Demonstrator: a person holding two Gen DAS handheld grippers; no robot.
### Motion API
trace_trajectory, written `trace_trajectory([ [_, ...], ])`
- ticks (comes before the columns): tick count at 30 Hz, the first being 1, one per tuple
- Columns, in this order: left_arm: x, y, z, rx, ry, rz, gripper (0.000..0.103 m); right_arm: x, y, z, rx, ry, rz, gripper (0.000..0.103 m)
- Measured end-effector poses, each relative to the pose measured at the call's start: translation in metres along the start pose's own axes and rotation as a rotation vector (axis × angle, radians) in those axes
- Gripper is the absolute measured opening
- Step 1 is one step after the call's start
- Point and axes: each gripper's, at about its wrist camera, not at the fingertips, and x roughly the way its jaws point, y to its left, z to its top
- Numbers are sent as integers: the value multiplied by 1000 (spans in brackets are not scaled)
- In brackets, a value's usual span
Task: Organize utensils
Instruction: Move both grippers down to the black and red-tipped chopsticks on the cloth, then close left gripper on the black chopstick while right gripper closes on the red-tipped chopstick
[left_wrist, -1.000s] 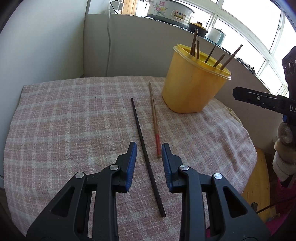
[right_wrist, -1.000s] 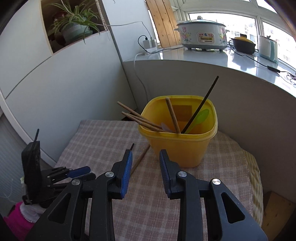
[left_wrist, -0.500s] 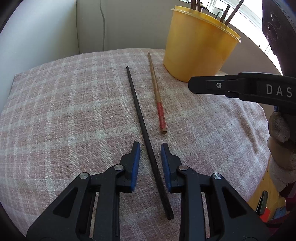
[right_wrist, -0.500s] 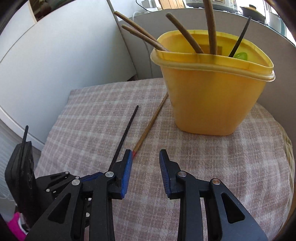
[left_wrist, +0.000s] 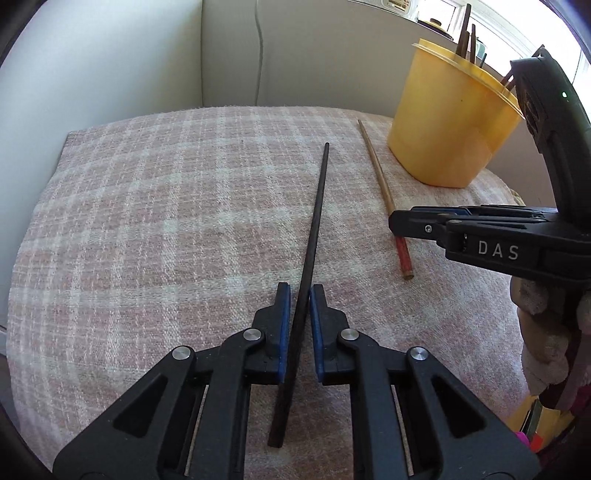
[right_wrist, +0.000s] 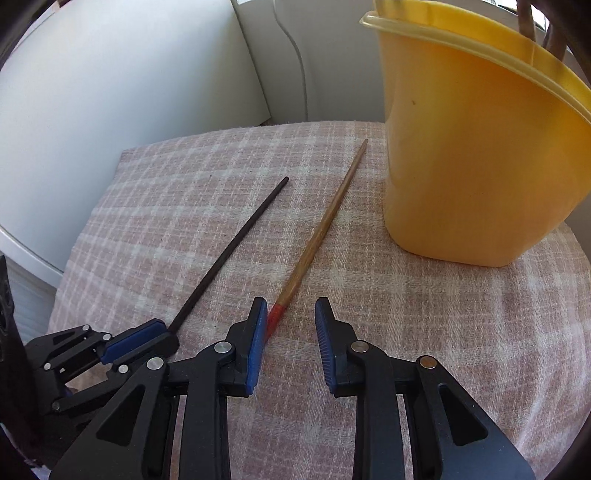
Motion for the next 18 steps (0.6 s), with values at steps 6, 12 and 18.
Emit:
trace_trajectory([
  [6,-5,21,-4,-26,-9,13,11,10,12,4,-41,28,-33,12],
  [12,-8,31,-6,-52,-11,25,11,2,8,-8,-64,73,-8,9],
  [18,-26,52,-14,-66,13,26,11,-13,0,-32,-99,136,37,7],
])
